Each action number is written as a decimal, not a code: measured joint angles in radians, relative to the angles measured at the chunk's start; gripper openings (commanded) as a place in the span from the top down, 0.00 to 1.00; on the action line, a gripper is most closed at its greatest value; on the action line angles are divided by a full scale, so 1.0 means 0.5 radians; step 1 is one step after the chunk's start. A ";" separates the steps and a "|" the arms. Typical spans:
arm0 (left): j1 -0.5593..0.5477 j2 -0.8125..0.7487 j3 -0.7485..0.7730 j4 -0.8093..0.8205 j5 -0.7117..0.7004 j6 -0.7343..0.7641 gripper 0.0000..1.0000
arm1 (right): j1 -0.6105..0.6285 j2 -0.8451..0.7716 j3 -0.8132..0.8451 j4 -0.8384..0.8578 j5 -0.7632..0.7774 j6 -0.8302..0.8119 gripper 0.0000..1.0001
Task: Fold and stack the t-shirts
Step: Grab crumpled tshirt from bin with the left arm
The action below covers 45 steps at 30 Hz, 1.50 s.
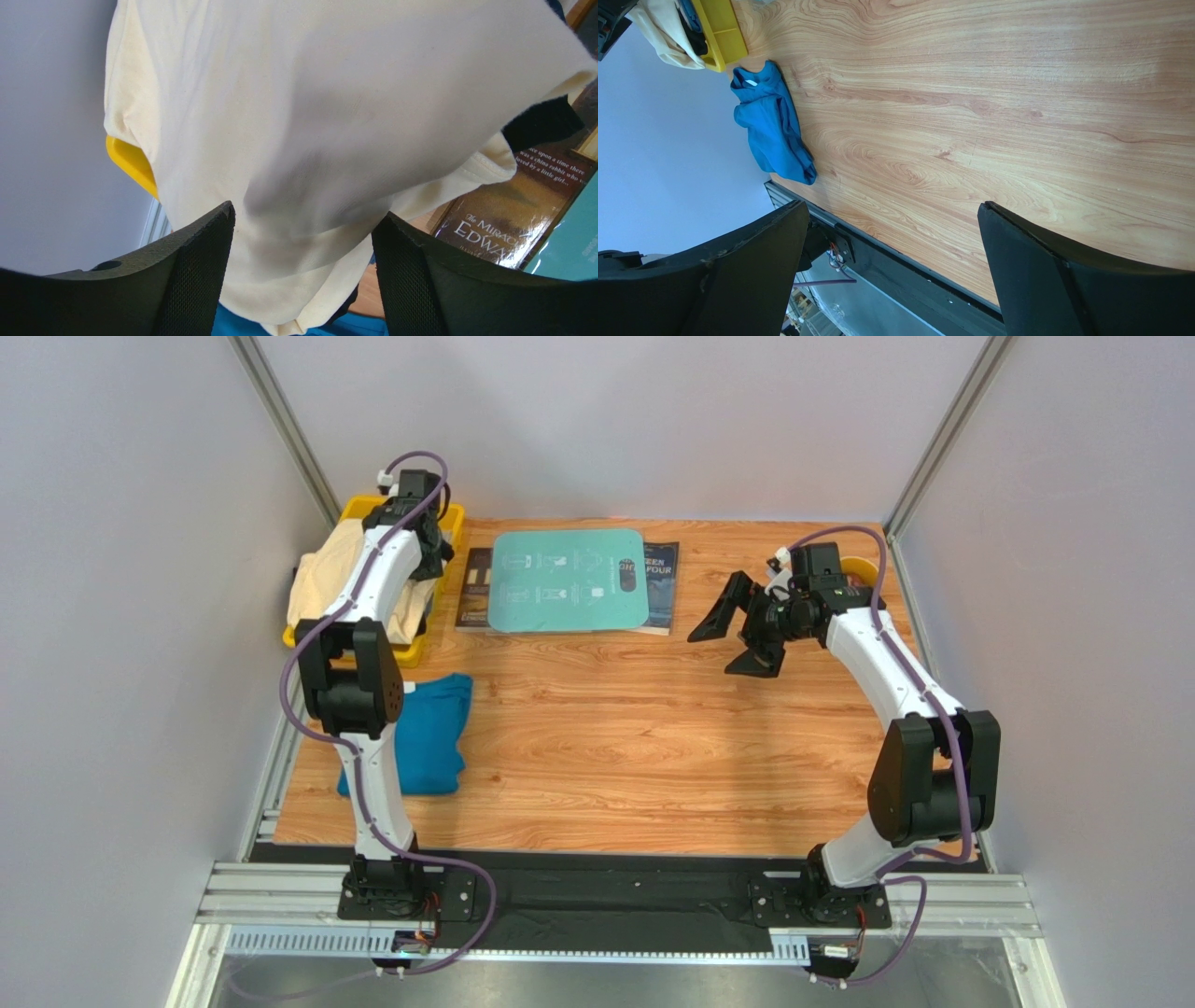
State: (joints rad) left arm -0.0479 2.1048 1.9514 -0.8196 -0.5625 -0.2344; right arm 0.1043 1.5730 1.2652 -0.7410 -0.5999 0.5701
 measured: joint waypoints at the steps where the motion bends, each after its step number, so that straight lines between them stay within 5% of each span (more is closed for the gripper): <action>1: 0.002 0.012 0.000 0.005 0.001 0.004 0.41 | 0.000 0.000 0.000 -0.007 0.000 -0.002 0.00; 6: 0.005 0.040 0.000 0.031 0.000 0.006 1.00 | 0.000 0.000 0.000 -0.022 0.001 -0.007 0.00; 23: -0.011 -0.157 0.000 -0.014 0.100 -0.107 1.00 | 0.010 0.089 0.038 0.055 -0.024 0.050 0.00; 40: -0.336 -0.651 0.111 -0.073 0.272 -0.127 1.00 | 0.040 0.287 0.285 0.122 -0.059 0.054 0.00; 45: -0.322 -0.693 0.175 -0.030 0.547 -0.134 1.00 | 0.040 0.288 0.294 0.121 -0.057 0.047 0.00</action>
State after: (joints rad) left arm -0.2089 1.7584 2.0392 -0.8345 -0.2890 -0.3016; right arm 0.1242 1.7172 1.4124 -0.6804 -0.6285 0.5934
